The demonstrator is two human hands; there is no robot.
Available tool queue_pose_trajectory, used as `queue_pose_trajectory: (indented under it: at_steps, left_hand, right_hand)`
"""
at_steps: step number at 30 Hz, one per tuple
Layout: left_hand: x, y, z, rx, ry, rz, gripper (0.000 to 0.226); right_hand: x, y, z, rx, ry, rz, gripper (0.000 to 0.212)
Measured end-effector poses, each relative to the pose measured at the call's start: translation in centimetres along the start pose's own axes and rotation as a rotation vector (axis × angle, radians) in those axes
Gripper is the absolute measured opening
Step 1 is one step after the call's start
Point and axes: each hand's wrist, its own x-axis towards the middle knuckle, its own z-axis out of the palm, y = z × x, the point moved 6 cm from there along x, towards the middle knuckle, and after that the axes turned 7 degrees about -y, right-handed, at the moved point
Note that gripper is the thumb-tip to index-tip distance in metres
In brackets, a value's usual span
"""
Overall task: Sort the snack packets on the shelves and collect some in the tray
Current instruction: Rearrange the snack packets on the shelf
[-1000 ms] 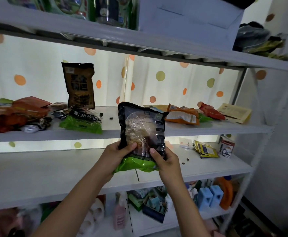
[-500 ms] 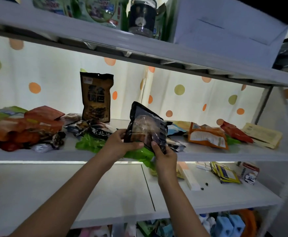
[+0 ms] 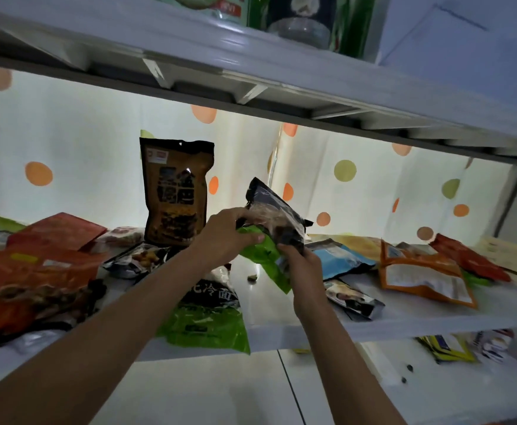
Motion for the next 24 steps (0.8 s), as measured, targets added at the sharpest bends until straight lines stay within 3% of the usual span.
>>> queue_pose_trajectory:
  at_steps: [2,5,8,10,13,17,20,24]
  left_hand:
    - [1.7,-0.1,0.2,0.058,-0.062,0.03,0.037]
    - [3.9,-0.8,0.4,0.085,-0.149,0.05,0.047]
    - [6.2,-2.7,0.4,0.129,-0.1,0.0,0.056]
    - [7.6,-3.9,0.8,0.188,-0.072,-0.04,0.05]
    - [9.4,-6.0,1.8,0.403,-0.118,-0.115,0.042]
    - [9.7,-9.6,4.2,0.739,-0.365,-0.226,0.038]
    - [9.7,-11.4,6.0,0.93,-0.436,-0.232,0.031]
    - [9.5,-11.7,6.5,1.024,-0.444,-0.225,0.044]
  right_hand:
    - [2.1,-0.3,0.1,-0.009,-0.01,0.003,0.011]
    - [5.7,-0.4,0.2,-0.076,-0.036,0.003,0.015]
    - [9.3,-0.2,0.7,-0.163,-0.08,-0.007,0.014]
    - [11.9,0.6,1.4,-0.242,-0.121,0.004,0.021]
    - [15.0,2.7,2.3,-0.426,-0.165,0.023,0.037]
    - [16.8,6.8,4.0,-0.782,-0.33,0.04,0.042]
    - [17.2,8.1,4.4,-0.866,-0.338,0.035,0.041]
    - [16.6,8.1,4.4,-0.906,-0.328,0.006,0.038]
